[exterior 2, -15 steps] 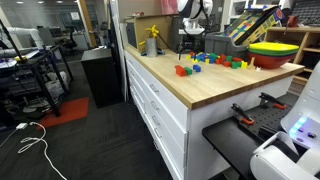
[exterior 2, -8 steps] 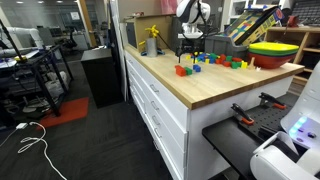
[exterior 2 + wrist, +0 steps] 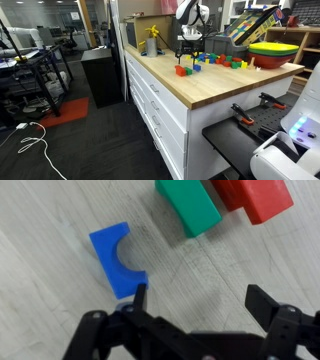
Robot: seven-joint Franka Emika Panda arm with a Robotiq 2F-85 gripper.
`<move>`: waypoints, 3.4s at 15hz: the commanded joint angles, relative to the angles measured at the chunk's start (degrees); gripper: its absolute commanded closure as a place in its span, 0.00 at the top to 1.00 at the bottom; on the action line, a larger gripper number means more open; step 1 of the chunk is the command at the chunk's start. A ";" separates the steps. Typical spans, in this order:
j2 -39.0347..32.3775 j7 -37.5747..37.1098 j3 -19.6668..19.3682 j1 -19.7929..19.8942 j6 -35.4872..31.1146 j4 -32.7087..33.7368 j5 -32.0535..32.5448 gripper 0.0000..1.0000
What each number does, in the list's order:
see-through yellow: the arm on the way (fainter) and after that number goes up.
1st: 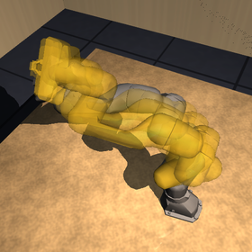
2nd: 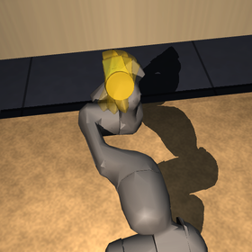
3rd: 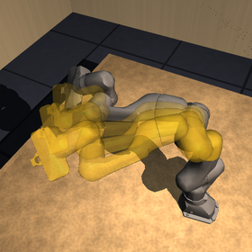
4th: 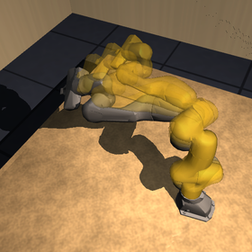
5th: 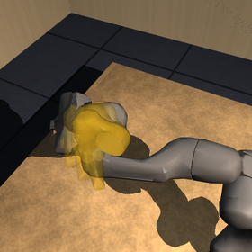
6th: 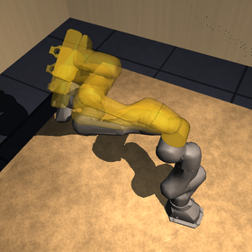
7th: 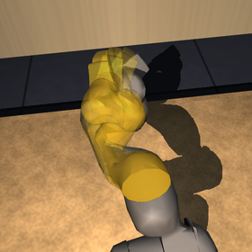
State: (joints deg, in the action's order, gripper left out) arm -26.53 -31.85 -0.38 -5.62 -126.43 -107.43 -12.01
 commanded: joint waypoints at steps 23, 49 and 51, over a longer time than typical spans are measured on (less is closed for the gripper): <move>-0.83 -0.34 0.69 -0.80 -0.21 0.83 -1.60 1.00; 8.38 0.89 -1.48 0.97 4.31 -8.07 -0.56 1.00; 7.72 1.09 -0.98 0.91 4.62 -8.97 -1.15 1.00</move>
State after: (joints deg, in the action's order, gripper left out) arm -20.28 -31.69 -2.22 -5.26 -123.11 -113.76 -11.86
